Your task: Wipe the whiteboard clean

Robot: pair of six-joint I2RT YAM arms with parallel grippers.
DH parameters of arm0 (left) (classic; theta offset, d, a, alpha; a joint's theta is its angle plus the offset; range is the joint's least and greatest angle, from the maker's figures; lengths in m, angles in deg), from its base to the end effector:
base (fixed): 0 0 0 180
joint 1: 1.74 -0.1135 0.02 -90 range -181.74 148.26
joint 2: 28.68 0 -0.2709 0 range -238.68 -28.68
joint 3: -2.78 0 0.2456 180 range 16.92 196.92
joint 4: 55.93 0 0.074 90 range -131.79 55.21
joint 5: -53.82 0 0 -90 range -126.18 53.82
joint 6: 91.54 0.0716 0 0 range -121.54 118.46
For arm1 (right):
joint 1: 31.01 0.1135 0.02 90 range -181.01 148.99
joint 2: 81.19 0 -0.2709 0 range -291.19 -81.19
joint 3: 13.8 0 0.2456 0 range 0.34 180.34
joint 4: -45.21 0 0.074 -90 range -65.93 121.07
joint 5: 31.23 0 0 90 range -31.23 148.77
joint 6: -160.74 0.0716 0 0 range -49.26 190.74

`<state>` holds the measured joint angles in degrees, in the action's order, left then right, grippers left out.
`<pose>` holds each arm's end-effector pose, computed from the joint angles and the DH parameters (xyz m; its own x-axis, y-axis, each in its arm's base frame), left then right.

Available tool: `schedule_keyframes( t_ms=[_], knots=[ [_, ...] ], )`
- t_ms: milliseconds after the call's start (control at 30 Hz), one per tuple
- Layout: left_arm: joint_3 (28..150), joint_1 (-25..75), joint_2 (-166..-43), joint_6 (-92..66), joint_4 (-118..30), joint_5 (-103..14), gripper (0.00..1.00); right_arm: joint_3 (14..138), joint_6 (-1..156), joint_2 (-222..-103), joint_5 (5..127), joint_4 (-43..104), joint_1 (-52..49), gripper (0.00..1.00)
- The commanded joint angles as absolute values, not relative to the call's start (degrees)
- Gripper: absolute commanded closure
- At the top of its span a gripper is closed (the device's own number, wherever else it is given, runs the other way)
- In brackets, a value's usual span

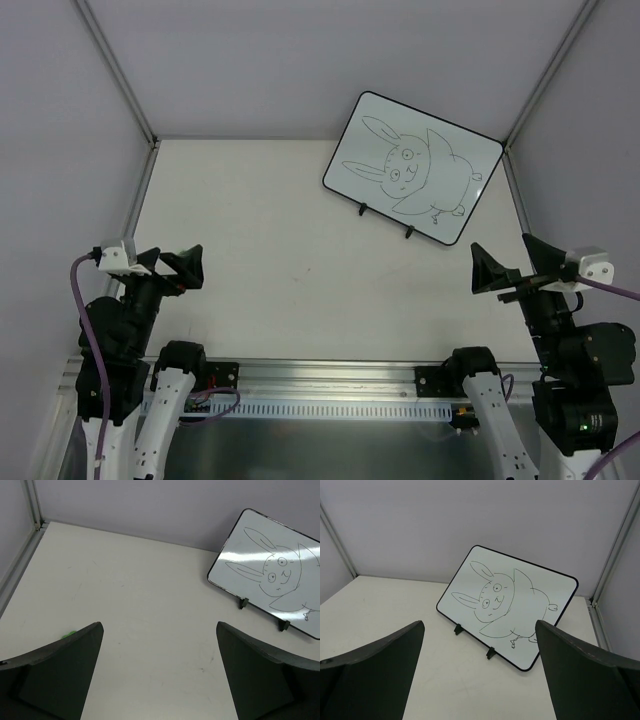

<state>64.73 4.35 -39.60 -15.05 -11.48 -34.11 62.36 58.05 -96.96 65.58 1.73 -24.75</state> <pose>0.0530 -0.0031 0.3724 0.0944 -0.2449 -0.9650 0.0950 0.9671 -0.2361 0.0184 0.0106 0.4429 0.3306 -0.1832 -0.9258 -0.1521 0.9578 -0.2438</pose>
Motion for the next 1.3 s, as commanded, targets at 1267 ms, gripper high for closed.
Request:
schedule_keyframes(
  t_ms=[1267],
  knots=[
    [52.1,4.9,-61.7,-16.5,-23.0,-43.4,0.02,90.1,57.7,-181.3,95.7,22.7,-55.0,0.07]
  ],
)
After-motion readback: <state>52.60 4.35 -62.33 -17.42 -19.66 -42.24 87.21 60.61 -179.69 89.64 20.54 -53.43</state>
